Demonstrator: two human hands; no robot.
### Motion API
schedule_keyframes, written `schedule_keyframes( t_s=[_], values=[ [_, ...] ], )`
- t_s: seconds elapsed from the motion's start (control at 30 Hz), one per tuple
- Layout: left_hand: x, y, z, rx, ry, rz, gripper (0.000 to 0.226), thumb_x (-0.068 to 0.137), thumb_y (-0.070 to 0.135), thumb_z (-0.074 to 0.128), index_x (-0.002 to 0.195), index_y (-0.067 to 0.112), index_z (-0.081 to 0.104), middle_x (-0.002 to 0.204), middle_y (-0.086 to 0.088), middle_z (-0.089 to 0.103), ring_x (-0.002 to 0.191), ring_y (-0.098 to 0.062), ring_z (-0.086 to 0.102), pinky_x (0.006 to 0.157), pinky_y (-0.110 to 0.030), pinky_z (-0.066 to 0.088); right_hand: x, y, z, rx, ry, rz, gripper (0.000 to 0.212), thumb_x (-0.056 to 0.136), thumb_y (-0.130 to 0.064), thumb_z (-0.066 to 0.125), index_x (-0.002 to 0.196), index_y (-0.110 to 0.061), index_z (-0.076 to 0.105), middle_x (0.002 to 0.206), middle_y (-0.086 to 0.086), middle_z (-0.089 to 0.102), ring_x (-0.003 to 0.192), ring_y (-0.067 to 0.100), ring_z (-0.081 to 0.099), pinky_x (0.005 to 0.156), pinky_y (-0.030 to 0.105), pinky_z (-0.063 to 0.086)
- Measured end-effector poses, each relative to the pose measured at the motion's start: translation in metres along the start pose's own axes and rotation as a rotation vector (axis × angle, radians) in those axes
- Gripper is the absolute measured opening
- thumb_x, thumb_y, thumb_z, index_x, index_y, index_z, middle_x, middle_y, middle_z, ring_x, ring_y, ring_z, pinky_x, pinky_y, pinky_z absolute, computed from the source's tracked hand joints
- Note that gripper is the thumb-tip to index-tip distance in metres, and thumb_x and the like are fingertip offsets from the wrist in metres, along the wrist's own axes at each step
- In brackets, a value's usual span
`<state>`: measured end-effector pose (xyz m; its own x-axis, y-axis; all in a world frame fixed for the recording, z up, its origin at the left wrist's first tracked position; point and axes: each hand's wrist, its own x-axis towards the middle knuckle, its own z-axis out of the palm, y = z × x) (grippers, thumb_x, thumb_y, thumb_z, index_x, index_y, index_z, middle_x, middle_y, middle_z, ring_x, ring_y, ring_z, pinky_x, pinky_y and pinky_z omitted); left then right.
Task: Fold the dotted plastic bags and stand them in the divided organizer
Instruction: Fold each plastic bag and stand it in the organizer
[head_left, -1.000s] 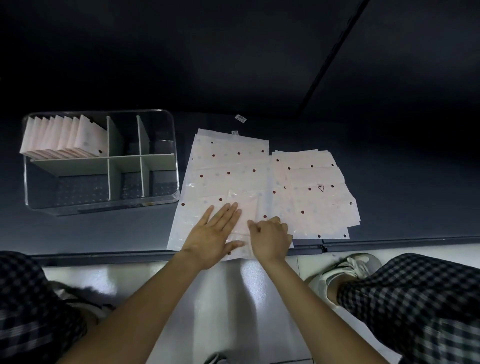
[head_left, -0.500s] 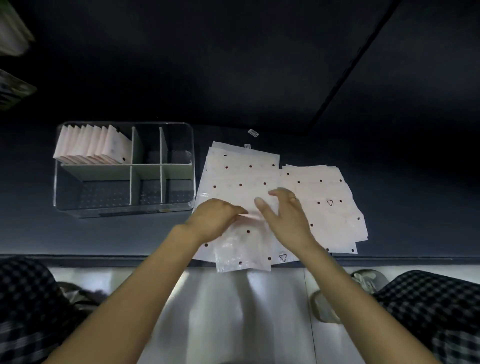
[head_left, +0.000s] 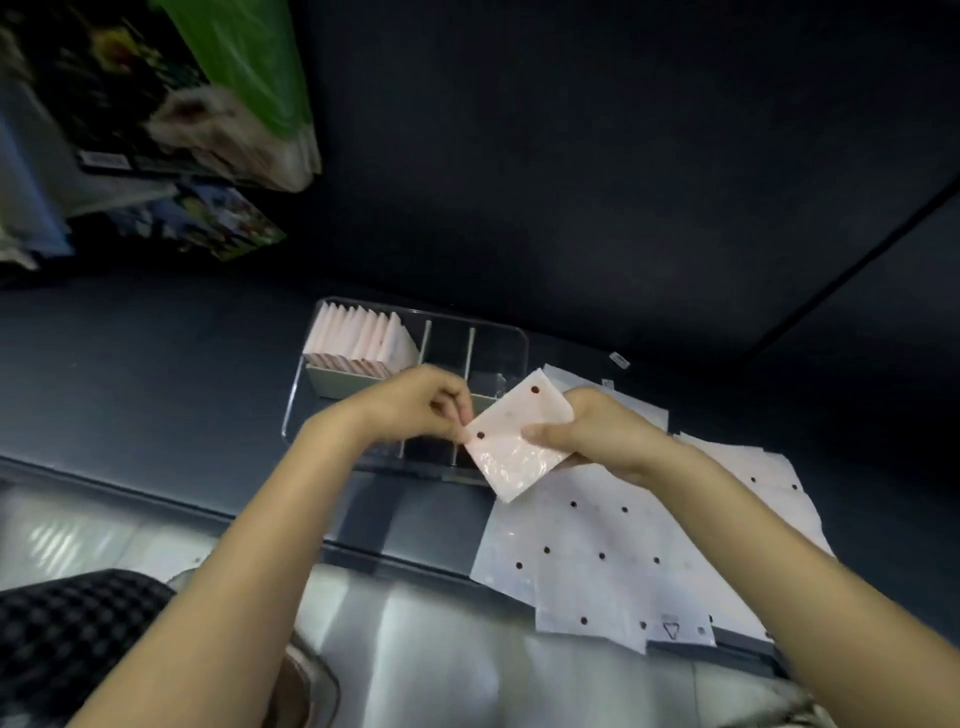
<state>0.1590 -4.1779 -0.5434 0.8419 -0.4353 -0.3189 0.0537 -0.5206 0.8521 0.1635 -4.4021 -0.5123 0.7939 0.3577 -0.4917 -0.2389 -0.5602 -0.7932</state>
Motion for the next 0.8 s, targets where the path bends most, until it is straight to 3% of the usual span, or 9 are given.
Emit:
schedule_keyframes(
  t_s=[0.07, 0.17, 0.27, 0.47, 0.67, 0.8],
  values=[
    [0.004, -0.020, -0.021, 0.062, 0.210, -0.049, 0.014, 0.080, 0.010, 0.072, 0.076, 0.021, 0.065, 0.072, 0.004, 0.068, 0.076, -0.011, 0.063, 0.081, -0.035, 0.051, 0.019, -0.019, 0.000, 0.057, 0.016, 0.036, 0.008, 0.087, -0.009, 0.063, 0.092, -0.015, 0.065, 0.088, 0.000, 0.071, 0.078, 0.009, 0.070, 0.061, 0.022, 0.057],
    [0.017, -0.036, -0.037, 0.441, 0.619, -0.137, 0.013, 0.089, 0.023, 0.057, 0.097, 0.028, 0.065, 0.101, 0.001, 0.065, 0.101, -0.022, 0.057, 0.085, -0.036, 0.045, 0.054, -0.044, 0.009, 0.124, 0.139, 0.070, 0.015, 0.089, -0.008, 0.061, 0.104, -0.008, 0.060, 0.103, 0.007, 0.068, 0.088, 0.016, 0.066, 0.065, 0.026, 0.058],
    [0.029, -0.049, -0.040, 0.668, 0.601, -0.194, 0.027, 0.092, 0.024, 0.047, 0.114, 0.030, 0.061, 0.121, -0.002, 0.054, 0.114, -0.025, 0.044, 0.089, -0.037, 0.034, 0.089, -0.065, 0.029, 0.233, 0.220, 0.111, 0.028, 0.089, -0.005, 0.061, 0.116, -0.002, 0.054, 0.113, 0.013, 0.064, 0.092, 0.020, 0.063, 0.060, 0.026, 0.055],
    [0.030, -0.073, -0.039, 0.617, 0.677, -0.201, 0.024, 0.095, 0.024, 0.045, 0.107, 0.025, 0.065, 0.116, -0.001, 0.053, 0.110, -0.023, 0.043, 0.089, -0.034, 0.034, 0.136, -0.080, 0.056, 0.195, 0.267, 0.183, 0.035, 0.089, 0.000, 0.058, 0.122, 0.001, 0.048, 0.119, 0.018, 0.060, 0.096, 0.025, 0.062, 0.061, 0.031, 0.054],
    [0.031, -0.077, -0.035, 0.610, 0.695, -0.204, 0.022, 0.095, 0.025, 0.047, 0.108, 0.028, 0.066, 0.111, 0.001, 0.060, 0.112, -0.022, 0.043, 0.091, -0.032, 0.033, 0.165, -0.092, 0.072, -0.116, 0.345, 0.215, 0.013, 0.088, 0.002, 0.051, 0.099, -0.006, 0.049, 0.114, 0.019, 0.058, 0.098, 0.033, 0.063, 0.074, 0.043, 0.058],
    [0.033, -0.075, -0.034, 0.502, 0.796, -0.189, 0.029, 0.092, 0.013, 0.049, 0.113, 0.023, 0.066, 0.108, -0.002, 0.064, 0.114, -0.023, 0.044, 0.091, -0.036, 0.039, 0.173, -0.094, 0.092, -0.521, 0.409, 0.176, 0.023, 0.088, -0.009, 0.053, 0.110, -0.002, 0.059, 0.110, 0.017, 0.063, 0.095, 0.031, 0.064, 0.074, 0.034, 0.055]
  ],
)
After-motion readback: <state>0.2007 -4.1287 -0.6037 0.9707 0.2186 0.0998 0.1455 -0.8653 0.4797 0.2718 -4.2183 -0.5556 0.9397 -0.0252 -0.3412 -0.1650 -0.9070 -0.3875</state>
